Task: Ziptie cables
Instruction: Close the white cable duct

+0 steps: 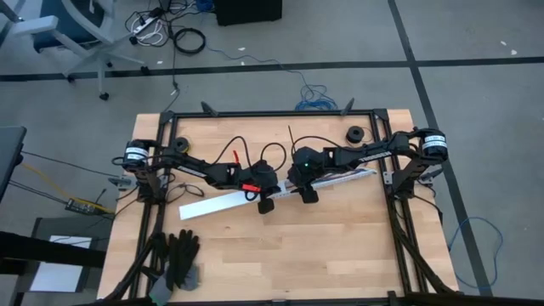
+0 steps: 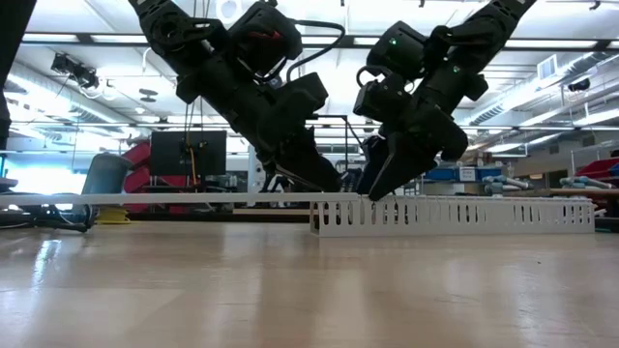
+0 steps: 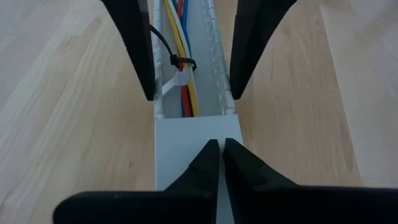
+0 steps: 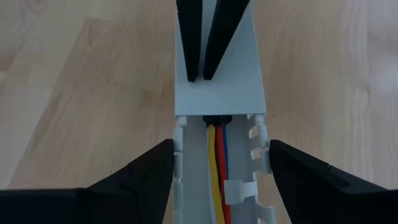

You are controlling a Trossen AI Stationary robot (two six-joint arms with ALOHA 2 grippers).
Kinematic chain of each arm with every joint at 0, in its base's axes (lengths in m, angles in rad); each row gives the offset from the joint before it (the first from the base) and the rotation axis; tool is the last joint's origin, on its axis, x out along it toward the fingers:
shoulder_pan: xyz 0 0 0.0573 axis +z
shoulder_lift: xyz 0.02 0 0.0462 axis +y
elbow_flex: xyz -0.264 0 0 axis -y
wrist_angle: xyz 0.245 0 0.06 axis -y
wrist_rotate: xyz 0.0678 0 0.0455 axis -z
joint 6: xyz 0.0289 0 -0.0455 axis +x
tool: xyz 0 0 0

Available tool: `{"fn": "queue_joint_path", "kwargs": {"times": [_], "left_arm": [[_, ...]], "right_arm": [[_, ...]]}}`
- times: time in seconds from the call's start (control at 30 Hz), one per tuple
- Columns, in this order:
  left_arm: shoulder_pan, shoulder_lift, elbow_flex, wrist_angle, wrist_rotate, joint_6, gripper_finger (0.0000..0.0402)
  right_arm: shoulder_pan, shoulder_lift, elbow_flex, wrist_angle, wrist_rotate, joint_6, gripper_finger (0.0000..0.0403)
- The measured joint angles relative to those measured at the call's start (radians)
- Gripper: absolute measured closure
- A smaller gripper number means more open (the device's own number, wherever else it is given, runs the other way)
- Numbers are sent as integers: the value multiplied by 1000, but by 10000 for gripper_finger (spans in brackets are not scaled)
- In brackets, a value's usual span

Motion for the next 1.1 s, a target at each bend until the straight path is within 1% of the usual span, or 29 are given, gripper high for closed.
{"fn": "queue_joint_path", "kwargs": {"times": [0.17,0.4,0.5,0.9,1.1], "left_arm": [[0,0,-1,1,0,0,401],[0,0,-1,2,0,0,401],[0,0,-1,5,0,0,401],[2,2,-3,28,13,13,401],[20,3,-3,41,27,20,402]], "right_arm": [[0,0,0,-10,0,-3,173],[0,-1,-15,8,-1,-3,211],[1,-1,-25,21,-3,-2,222],[9,0,-28,49,1,-2,224],[10,1,-29,59,1,0,223]]}}
